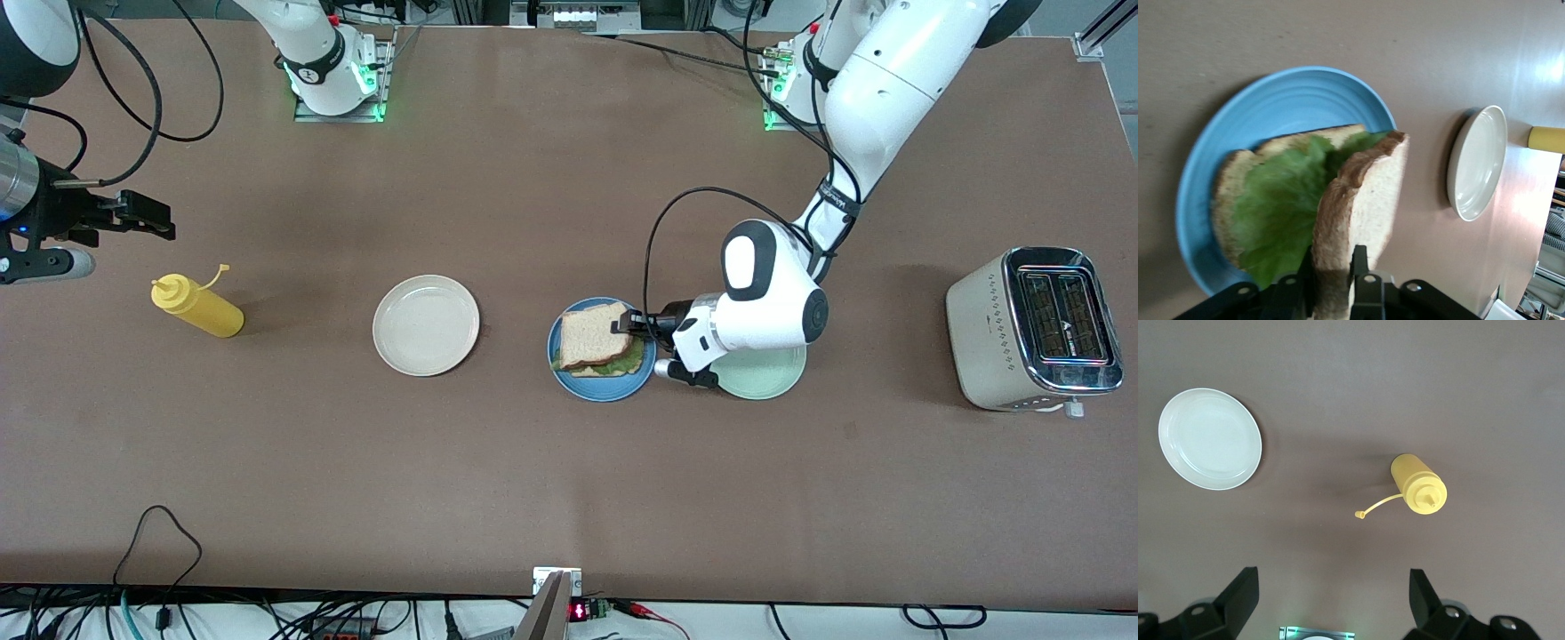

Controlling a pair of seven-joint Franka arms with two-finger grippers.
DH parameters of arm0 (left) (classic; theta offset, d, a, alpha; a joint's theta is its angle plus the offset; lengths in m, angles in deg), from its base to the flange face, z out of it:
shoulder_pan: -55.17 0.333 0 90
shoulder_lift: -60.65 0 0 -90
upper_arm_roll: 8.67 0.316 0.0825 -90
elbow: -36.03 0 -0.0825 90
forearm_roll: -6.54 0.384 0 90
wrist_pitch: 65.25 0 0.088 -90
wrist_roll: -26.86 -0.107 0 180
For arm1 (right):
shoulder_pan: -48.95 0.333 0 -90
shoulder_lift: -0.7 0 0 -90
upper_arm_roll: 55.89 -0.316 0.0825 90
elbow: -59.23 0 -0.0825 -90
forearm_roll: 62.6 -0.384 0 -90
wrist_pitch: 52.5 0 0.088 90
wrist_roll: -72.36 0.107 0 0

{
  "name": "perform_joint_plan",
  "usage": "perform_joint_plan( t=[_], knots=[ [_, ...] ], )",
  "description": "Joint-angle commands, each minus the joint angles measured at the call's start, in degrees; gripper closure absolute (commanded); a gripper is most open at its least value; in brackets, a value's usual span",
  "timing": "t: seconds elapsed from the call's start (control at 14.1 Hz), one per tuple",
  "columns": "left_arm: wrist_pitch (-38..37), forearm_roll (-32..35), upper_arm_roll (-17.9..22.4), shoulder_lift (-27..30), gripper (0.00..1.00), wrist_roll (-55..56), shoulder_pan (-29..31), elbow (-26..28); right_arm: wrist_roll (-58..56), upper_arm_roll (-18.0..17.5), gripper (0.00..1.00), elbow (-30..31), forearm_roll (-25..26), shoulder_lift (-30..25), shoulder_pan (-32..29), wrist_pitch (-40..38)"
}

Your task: Make sandwich in blue plate with both arms

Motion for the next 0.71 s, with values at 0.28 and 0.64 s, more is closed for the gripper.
perform_joint_plan(
  t=[0.28, 0.64],
  knots=[
    [-0.08, -1.10, 0.05, -1.26, 0.00, -1.86, 3.29, -2.27, 0.95, -0.04, 0.00, 1.00, -0.84, -0.83, -0.70, 0.75],
    [-8.40, 5.65, 7.58, 10.15, 0.00, -0.80, 3.73, -0.78, 0.78, -0.04, 0.00, 0.91, -0.76, -0.83, -0.70, 0.66]
  ],
)
